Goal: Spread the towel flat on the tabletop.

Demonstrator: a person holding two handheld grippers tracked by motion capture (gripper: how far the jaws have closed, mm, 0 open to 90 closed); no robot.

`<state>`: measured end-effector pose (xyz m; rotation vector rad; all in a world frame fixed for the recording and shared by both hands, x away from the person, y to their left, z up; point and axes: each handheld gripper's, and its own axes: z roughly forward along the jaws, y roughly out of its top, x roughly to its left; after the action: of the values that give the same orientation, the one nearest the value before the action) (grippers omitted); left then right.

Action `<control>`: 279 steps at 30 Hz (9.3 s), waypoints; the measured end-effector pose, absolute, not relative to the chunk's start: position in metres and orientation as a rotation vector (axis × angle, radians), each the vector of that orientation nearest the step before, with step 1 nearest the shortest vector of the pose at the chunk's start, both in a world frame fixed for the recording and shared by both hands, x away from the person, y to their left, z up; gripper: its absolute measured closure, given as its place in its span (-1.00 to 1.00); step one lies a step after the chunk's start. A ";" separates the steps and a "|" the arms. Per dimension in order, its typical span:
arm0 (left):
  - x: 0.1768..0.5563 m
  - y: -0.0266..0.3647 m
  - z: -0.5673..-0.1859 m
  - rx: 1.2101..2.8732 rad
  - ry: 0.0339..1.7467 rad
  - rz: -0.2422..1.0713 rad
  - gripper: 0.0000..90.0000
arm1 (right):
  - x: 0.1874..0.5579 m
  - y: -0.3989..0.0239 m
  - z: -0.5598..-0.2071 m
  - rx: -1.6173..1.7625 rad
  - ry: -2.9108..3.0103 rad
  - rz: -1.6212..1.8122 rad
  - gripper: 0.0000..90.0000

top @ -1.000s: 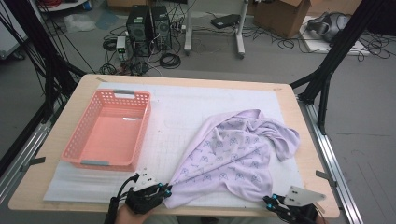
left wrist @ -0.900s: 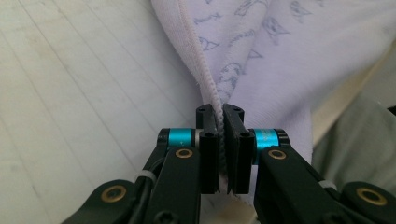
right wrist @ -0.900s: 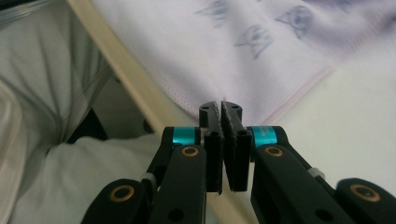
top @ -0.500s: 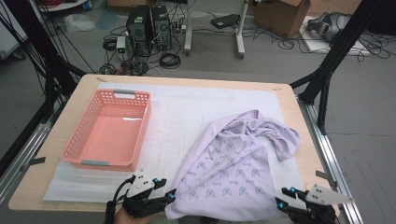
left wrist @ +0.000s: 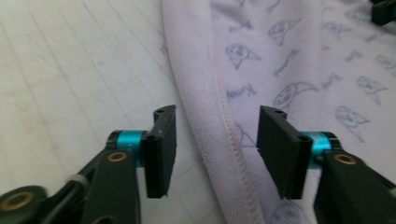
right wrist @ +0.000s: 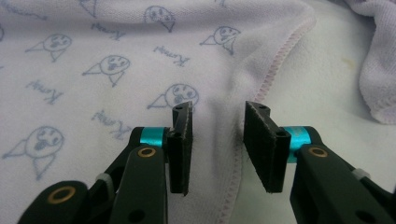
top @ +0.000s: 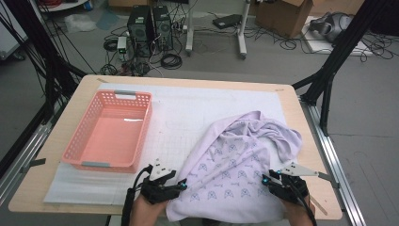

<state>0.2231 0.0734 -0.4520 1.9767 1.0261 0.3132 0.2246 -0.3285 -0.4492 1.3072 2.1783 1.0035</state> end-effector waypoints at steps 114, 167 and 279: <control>0.419 0.005 -0.412 1.980 0.850 0.361 0.25 | 0.280 -0.356 -0.431 1.329 2.103 1.134 0.26; 0.480 0.042 -0.407 1.758 1.299 0.339 0.05 | 0.291 -0.349 -0.426 1.295 2.095 1.118 0.35; 0.321 0.047 -0.430 1.907 0.830 0.184 0.26 | 0.308 -0.357 -0.435 1.332 1.959 1.023 0.48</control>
<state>0.3212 0.0466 -0.4302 1.9069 0.8300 0.1845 0.3082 -0.3569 -0.4352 1.3317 1.9588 1.0234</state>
